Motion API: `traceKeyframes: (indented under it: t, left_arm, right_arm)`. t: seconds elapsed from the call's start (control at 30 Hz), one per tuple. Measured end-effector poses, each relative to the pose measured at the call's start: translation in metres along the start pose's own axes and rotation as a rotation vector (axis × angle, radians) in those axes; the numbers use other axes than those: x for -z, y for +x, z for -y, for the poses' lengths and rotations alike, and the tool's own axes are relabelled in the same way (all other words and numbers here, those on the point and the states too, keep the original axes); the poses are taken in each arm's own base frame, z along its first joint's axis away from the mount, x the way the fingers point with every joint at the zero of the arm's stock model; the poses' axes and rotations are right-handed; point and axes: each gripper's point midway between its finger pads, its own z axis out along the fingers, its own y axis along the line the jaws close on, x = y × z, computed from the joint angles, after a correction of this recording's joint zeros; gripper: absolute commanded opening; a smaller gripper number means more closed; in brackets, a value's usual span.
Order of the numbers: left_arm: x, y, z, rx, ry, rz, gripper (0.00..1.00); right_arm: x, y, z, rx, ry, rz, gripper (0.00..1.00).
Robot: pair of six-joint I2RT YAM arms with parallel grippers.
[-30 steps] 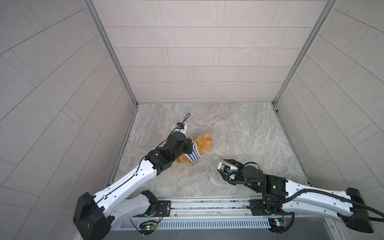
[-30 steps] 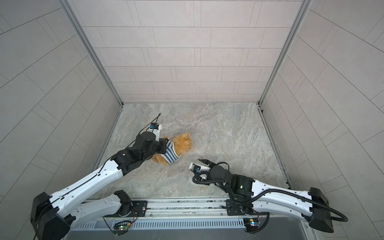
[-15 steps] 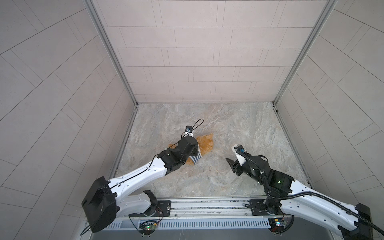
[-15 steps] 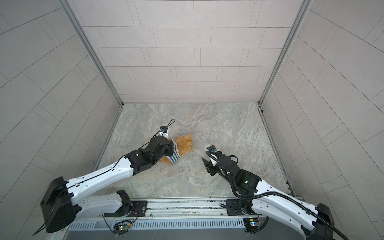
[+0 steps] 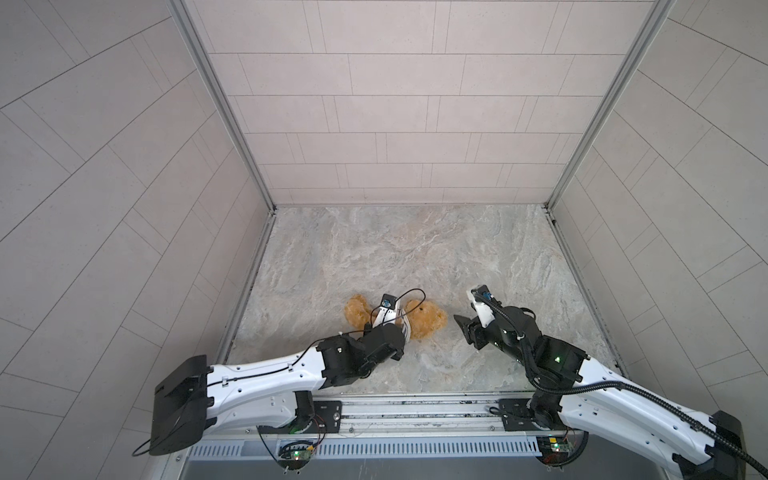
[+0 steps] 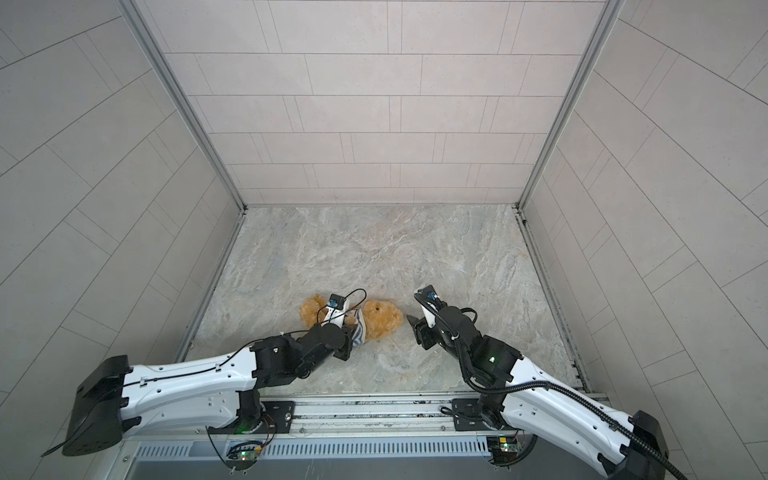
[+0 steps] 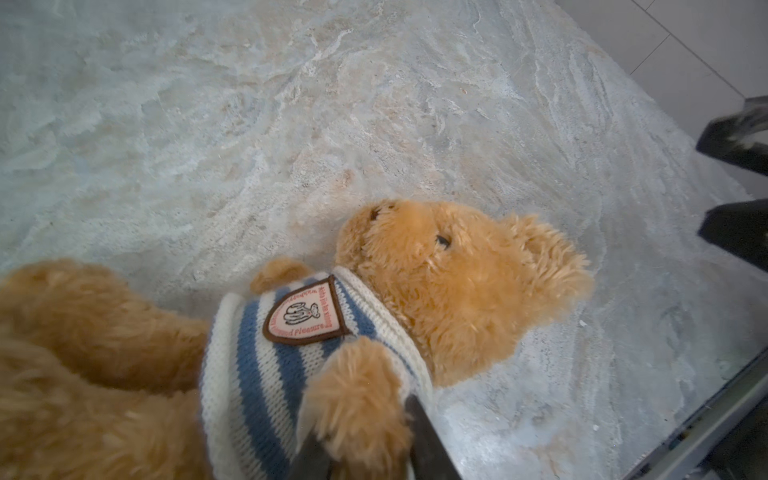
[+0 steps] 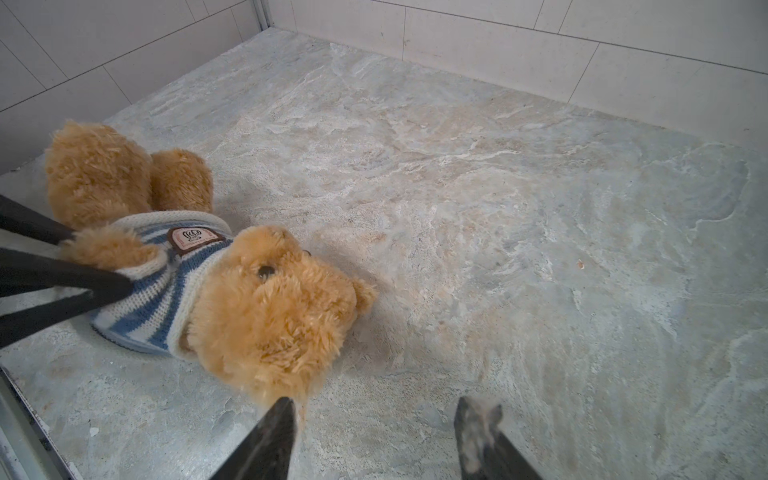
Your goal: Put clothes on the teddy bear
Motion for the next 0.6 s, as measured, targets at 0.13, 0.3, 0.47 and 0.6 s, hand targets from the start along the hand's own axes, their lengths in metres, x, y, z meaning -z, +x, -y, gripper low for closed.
traceKeyframes:
  t: [0.13, 0.3, 0.47, 0.6]
  left_arm:
    - [0.007, 0.016, 0.012, 0.007, 0.044, -0.035, 0.49]
    - [0.017, 0.025, 0.018, -0.017, 0.104, -0.084, 0.56]
    - [0.043, -0.003, 0.031, -0.054, 0.189, -0.077, 0.58]
    - [0.053, -0.058, 0.026, -0.026, 0.182, -0.014, 0.58]
  right_arm:
    - [-0.001, 0.000, 0.001, -0.003, 0.002, -0.003, 0.64]
    - [-0.004, 0.005, -0.001, 0.001, -0.005, -0.024, 0.64]
    - [-0.004, 0.003, -0.003, -0.003, -0.017, -0.016, 0.63]
    - [-0.001, -0.002, -0.003, -0.011, -0.025, 0.005, 0.63]
